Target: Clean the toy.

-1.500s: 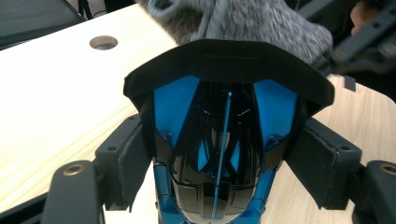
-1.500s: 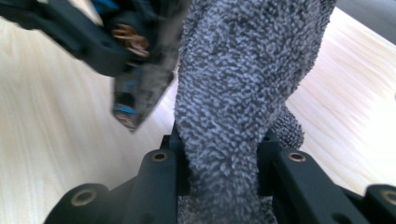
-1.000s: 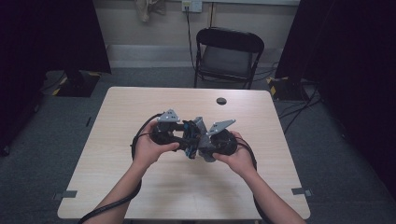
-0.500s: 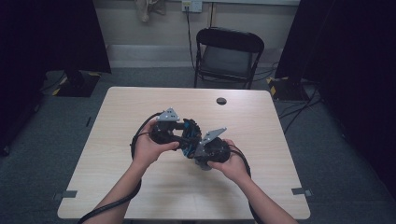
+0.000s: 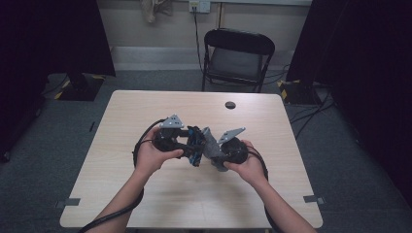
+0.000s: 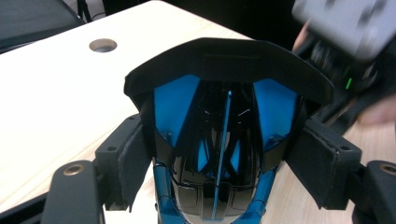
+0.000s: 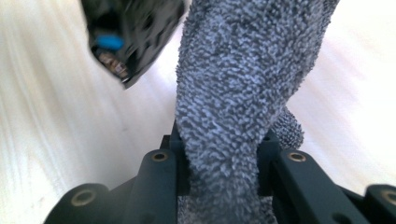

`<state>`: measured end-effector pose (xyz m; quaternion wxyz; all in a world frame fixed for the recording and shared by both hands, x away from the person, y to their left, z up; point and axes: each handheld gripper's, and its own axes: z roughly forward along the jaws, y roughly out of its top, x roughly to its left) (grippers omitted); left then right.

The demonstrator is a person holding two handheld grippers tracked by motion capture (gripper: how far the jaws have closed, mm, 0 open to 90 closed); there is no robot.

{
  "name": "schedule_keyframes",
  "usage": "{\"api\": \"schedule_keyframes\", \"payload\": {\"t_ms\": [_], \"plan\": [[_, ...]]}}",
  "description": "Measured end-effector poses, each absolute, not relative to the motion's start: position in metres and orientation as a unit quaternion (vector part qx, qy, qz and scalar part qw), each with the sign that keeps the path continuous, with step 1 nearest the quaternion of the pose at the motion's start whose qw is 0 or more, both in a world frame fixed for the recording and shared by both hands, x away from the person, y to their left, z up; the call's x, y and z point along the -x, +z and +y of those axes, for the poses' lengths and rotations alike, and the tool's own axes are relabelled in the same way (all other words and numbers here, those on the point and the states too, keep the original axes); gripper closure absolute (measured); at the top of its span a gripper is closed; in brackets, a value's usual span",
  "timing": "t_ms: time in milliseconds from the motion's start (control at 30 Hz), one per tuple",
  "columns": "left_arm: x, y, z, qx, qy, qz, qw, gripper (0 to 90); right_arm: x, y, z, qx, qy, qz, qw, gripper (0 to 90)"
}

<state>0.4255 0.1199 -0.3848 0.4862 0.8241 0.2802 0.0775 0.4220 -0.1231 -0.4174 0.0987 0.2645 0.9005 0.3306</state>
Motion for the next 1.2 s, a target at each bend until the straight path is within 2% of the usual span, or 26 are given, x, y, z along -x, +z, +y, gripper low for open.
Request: {"api": "schedule_keyframes", "payload": {"t_ms": [267, 467, 1200], "plan": [[-0.425, -0.39, 0.118, -0.826, 0.078, 0.28, 0.483, 25.2, -0.428, -0.39, -0.129, -0.265, 0.352, 0.89, 0.119, 69.6], [-0.428, -0.39, 0.115, -0.823, 0.078, 0.283, 0.486, 25.2, -0.421, -0.386, -0.118, -0.244, 0.354, 0.895, 0.117, 69.6], [-0.425, -0.376, 0.113, -0.816, 0.083, 0.276, 0.5, 25.3, -0.412, -0.431, -0.096, -0.23, 0.319, 0.916, 0.083, 69.5]]}}
